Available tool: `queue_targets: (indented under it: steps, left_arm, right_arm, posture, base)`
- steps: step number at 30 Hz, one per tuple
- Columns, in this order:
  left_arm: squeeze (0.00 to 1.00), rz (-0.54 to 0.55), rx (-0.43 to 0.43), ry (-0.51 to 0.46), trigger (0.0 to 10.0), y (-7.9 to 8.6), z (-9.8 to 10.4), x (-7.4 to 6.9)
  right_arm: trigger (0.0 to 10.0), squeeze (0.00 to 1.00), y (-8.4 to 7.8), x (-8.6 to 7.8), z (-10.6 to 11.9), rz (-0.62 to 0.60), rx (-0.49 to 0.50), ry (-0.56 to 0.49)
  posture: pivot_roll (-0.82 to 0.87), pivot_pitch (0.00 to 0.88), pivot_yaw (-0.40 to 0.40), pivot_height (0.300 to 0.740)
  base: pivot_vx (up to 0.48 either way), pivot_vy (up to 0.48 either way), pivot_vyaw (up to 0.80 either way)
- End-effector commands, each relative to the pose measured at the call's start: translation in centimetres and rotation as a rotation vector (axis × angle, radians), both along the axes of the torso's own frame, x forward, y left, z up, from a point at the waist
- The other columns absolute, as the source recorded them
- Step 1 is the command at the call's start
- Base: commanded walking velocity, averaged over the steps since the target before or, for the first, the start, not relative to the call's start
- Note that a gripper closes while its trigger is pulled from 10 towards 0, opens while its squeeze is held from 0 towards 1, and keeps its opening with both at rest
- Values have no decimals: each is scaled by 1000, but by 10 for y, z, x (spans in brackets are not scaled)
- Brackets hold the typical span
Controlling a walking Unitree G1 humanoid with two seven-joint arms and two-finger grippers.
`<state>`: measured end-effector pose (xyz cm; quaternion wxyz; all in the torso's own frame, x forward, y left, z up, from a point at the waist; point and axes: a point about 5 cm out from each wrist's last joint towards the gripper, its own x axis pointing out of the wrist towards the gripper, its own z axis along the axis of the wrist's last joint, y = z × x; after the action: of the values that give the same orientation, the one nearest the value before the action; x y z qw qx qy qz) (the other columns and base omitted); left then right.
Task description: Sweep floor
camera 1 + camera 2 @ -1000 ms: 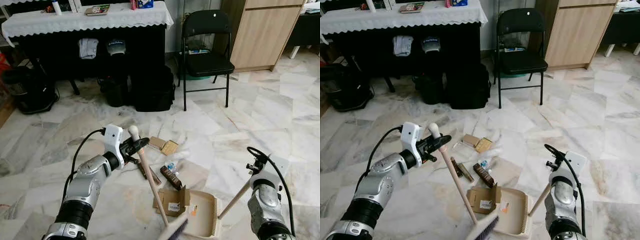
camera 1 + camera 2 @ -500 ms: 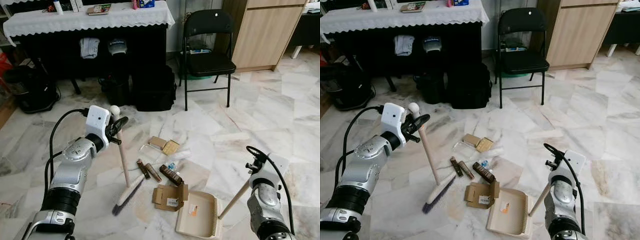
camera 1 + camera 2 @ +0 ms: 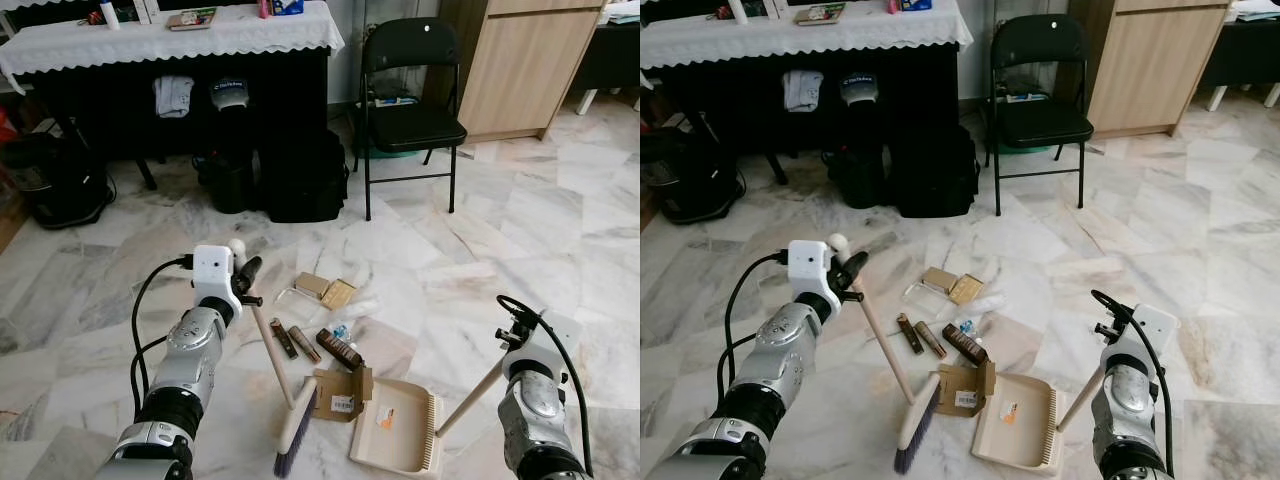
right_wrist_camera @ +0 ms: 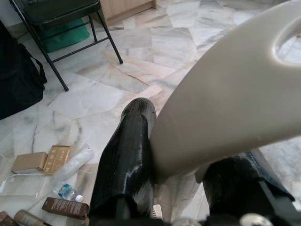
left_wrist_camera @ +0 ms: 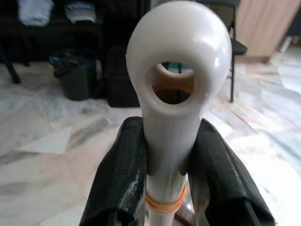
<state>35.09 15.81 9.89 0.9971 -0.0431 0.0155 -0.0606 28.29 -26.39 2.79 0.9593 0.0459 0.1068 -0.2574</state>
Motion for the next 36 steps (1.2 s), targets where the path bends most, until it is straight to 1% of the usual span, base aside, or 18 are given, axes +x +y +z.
queue_targets:
  steps: [1, 4, 5, 7, 9, 13, 16, 21, 23, 25, 29, 32, 35, 36]
  left_arm:
    - [0, 43, -4, -54, 10000, 2, 8, 4]
    - [0, 81, 3, -66, 10000, 3, 9, 5]
    - [0, 113, 1, -78, 10000, 4, 10, 6]
    - [0, 118, -2, -85, 10000, 3, 12, 7]
    - [0, 105, -1, -85, 10000, 1, 12, 7]
    - [0, 19, -13, -45, 10000, -14, 4, 8]
    - [0, -24, -26, -20, 10000, -20, -2, 7]
    - [0, -31, -32, -8, 10000, -23, -5, 5]
    - [0, -29, -36, -2, 10000, -25, -7, 4]
    - [0, -34, -40, -3, 10000, -26, -8, 4]
    - [0, -46, -42, -12, 10000, -28, -6, 5]
    - [0, -39, -30, 1, 10000, -27, -4, 7]
    - [0, -40, -27, 9, 10000, -27, -2, 9]
    - [0, -50, -8, 16, 10000, -29, 2, 12]
  right_arm:
    - [10000, 0, -1, -8, -8, -16, 24, 32]
    - [10000, 0, -2, -10, -9, -17, 20, 31]
    - [10000, 0, -3, -11, -9, -18, 16, 30]
    - [10000, 0, -4, -12, -9, -19, 13, 30]
    - [10000, 0, -5, -13, -9, -19, 11, 31]
    - [10000, 0, -7, -17, -10, -17, 1, 32]
    - [10000, 0, -8, -20, -9, -18, -6, 30]
    - [10000, 0, -12, -24, -9, -31, -21, 30]
    - [10000, 0, -19, -32, -9, -104, -8, 25]
    - [10000, 0, -21, -35, -10, -138, 12, 23]
    - [10000, 0, -19, -32, -10, -141, 32, 22]
    - [10000, 0, -19, -28, -7, -174, 54, 12]
    - [10000, 0, -19, -26, -5, -180, 58, 10]
    - [10000, 0, -17, -26, -5, -182, 61, 9]
  posture:
    - [-62, 0, 52, 740]
    - [-70, 0, 48, 740]
    - [-76, 0, 45, 740]
    - [-81, 0, 43, 740]
    - [-83, 0, 41, 740]
    - [-109, 0, 33, 740]
    - [-123, 0, 29, 740]
    - [-135, 5, 23, 740]
    - [-132, 8, 22, 740]
    - [-128, 6, 22, 740]
    - [-121, 2, 24, 740]
    - [-112, 0, 30, 740]
    - [-110, 0, 40, 740]
    - [-106, 0, 53, 740]
  base:
    - [0, 0, 0]
    - [0, 0, 0]
    - [0, 0, 0]
    - [0, 0, 0]
    - [0, 0, 0]
    - [0, 0, 0]
    - [0, 0, 0]
    - [0, 0, 0]
    - [0, 0, 0]
    - [0, 0, 0]
    - [0, 0, 0]
    - [0, 0, 0]
    - [0, 0, 0]
    - [0, 0, 0]
